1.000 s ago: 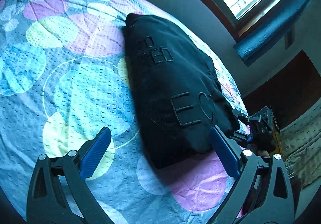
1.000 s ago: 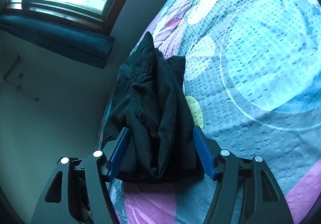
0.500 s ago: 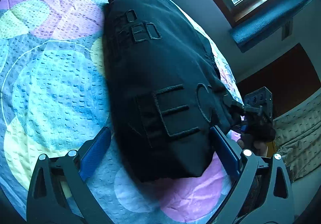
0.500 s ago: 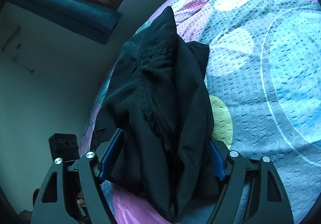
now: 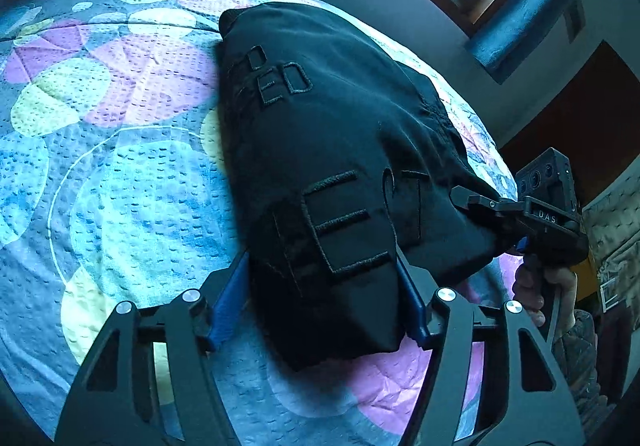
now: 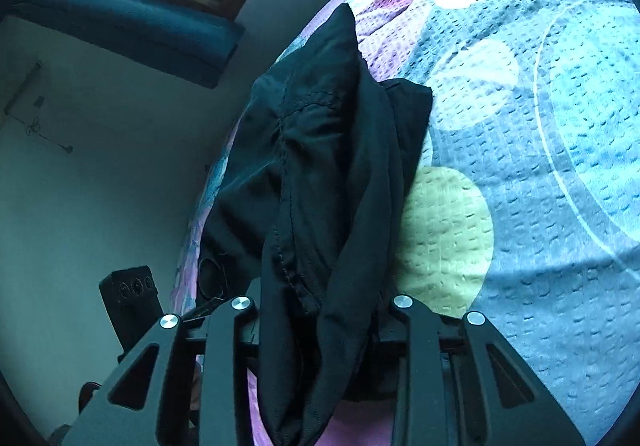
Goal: Fold small clothes
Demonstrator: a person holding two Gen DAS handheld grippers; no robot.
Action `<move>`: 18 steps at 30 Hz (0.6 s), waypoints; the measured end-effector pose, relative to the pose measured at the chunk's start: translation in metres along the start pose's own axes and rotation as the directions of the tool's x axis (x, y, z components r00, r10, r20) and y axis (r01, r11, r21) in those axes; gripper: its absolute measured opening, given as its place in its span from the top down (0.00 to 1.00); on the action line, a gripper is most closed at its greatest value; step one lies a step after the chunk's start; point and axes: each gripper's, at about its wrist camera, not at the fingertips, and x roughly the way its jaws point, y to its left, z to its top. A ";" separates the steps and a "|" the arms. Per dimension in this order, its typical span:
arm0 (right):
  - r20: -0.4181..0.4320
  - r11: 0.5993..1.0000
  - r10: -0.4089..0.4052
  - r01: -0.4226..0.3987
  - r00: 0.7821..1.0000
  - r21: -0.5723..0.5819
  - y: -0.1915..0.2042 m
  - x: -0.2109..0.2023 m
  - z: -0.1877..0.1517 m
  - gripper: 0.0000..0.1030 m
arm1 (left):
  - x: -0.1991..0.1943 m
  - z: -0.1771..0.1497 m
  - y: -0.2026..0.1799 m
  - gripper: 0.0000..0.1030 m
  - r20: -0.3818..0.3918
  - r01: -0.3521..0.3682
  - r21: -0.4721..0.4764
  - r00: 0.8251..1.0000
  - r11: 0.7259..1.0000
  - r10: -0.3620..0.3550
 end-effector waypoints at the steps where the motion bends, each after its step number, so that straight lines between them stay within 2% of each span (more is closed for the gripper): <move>1: -0.005 1.000 0.001 -0.001 1.000 0.004 -0.004 0.004 -0.001 0.69 | 0.002 -0.002 0.002 0.36 -0.003 0.005 0.004 1.000 1.000 -0.005; 3: -0.009 0.996 0.062 -0.061 0.998 0.069 -0.020 0.007 0.001 0.69 | 0.004 -0.003 0.001 0.35 0.003 0.002 0.018 1.000 1.000 -0.002; 5: -0.005 0.990 0.107 -0.106 0.994 0.088 -0.025 0.007 0.004 0.67 | 0.001 -0.002 -0.001 0.33 0.008 0.005 0.033 1.000 0.999 -0.006; 8: 0.003 0.990 0.114 -0.114 0.993 0.083 -0.021 0.003 0.008 0.55 | -0.008 -0.003 0.007 0.29 -0.003 0.056 0.007 0.998 0.998 -0.056; 10: 0.013 0.990 0.115 -0.115 0.993 0.077 -0.017 0.000 0.012 0.39 | -0.020 -0.005 0.020 0.27 0.003 0.100 -0.021 0.995 0.995 -0.100; 12: 0.033 0.990 0.118 -0.120 0.992 0.069 -0.015 -0.004 0.019 0.33 | -0.030 -0.002 0.029 0.19 0.031 0.123 -0.034 0.992 0.992 -0.122; 13: 0.042 0.992 0.107 -0.110 0.993 0.067 -0.017 -0.008 0.023 0.32 | -0.033 0.002 0.035 0.14 0.045 0.124 -0.036 0.991 0.992 -0.122; 15: 0.043 0.994 0.086 -0.089 0.995 0.071 -0.025 -0.005 0.037 0.32 | -0.029 0.013 0.043 0.14 0.043 0.109 -0.050 0.993 0.993 -0.107; 18: 0.036 0.996 0.069 -0.071 0.997 0.063 -0.025 0.012 0.061 0.32 | -0.010 0.032 0.053 0.14 0.011 0.133 -0.074 0.991 0.988 -0.133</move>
